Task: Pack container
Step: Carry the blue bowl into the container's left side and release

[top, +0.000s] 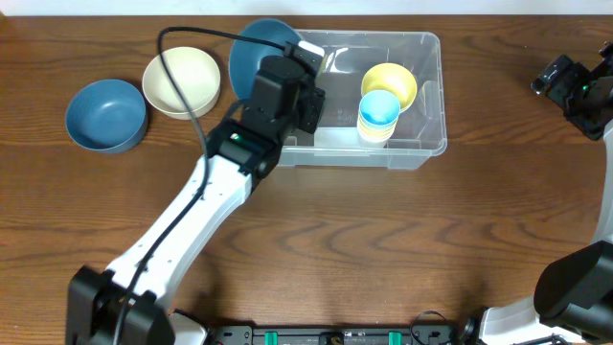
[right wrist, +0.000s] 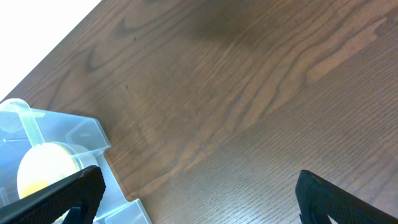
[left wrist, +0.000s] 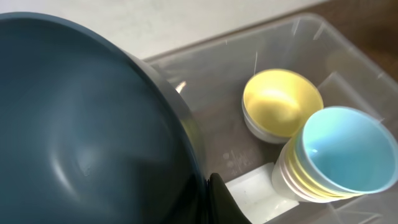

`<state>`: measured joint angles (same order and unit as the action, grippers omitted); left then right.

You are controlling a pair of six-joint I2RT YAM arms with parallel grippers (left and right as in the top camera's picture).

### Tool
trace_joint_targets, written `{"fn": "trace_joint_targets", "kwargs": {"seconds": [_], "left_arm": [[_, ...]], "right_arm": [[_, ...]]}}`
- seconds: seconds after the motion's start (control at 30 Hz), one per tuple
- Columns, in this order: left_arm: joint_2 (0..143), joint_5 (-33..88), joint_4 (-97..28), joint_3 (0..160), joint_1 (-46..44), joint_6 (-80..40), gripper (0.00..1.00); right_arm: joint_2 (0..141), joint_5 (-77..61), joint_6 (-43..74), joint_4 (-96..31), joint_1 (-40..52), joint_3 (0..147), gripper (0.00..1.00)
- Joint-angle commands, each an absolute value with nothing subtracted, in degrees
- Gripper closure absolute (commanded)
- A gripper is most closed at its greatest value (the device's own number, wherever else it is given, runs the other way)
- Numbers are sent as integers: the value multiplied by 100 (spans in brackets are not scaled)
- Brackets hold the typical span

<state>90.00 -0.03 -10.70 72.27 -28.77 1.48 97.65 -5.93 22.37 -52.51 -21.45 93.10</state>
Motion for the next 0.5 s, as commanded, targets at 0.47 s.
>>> {"fn": "trace_joint_targets", "kwargs": {"seconds": [0.47], "left_arm": [[10044,-69,-703,7481,-3334,235,94]], "right_arm": [[9612,-578,2287,-5251,-2176,9351,1]]}}
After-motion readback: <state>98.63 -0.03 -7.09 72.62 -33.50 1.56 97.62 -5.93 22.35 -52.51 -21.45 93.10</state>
